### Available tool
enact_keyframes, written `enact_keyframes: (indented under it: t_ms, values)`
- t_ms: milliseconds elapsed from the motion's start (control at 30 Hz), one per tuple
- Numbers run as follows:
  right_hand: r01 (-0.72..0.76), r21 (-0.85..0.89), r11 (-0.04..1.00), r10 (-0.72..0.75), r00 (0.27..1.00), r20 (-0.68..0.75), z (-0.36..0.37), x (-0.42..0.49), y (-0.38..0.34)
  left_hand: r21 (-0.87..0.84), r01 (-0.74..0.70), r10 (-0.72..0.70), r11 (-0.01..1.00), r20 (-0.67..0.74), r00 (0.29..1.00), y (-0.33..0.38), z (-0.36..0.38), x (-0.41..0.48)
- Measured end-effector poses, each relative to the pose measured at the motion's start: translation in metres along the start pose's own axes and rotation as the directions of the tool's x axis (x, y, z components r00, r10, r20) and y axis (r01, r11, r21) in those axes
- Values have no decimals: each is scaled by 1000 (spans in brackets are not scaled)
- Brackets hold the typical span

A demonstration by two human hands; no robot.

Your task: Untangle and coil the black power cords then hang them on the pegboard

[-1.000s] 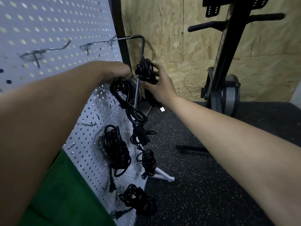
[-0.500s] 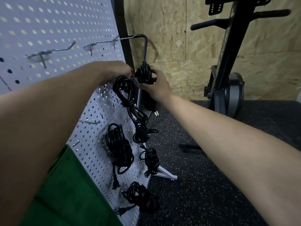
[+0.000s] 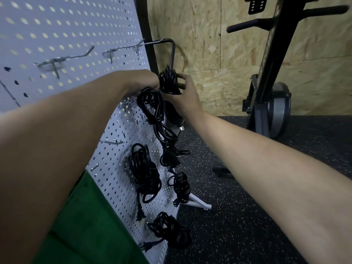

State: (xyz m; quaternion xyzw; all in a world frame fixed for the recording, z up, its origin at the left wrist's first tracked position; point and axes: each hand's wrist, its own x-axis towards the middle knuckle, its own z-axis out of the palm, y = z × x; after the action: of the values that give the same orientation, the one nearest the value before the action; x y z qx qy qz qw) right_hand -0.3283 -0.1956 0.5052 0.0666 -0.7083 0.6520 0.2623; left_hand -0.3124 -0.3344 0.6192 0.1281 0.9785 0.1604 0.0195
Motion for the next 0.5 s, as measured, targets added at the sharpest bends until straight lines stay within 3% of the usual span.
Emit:
enact_keyframes:
  t_ms: [267,500]
  values:
    - [-21,-173,985,42,992,118,5,8,6,-136,55,-54,989,9,999,-1,0,-7]
    - [2,-255,967,50,979,199,0,3,0,-304,-41,32,952,-33,999,0,-2,-13]
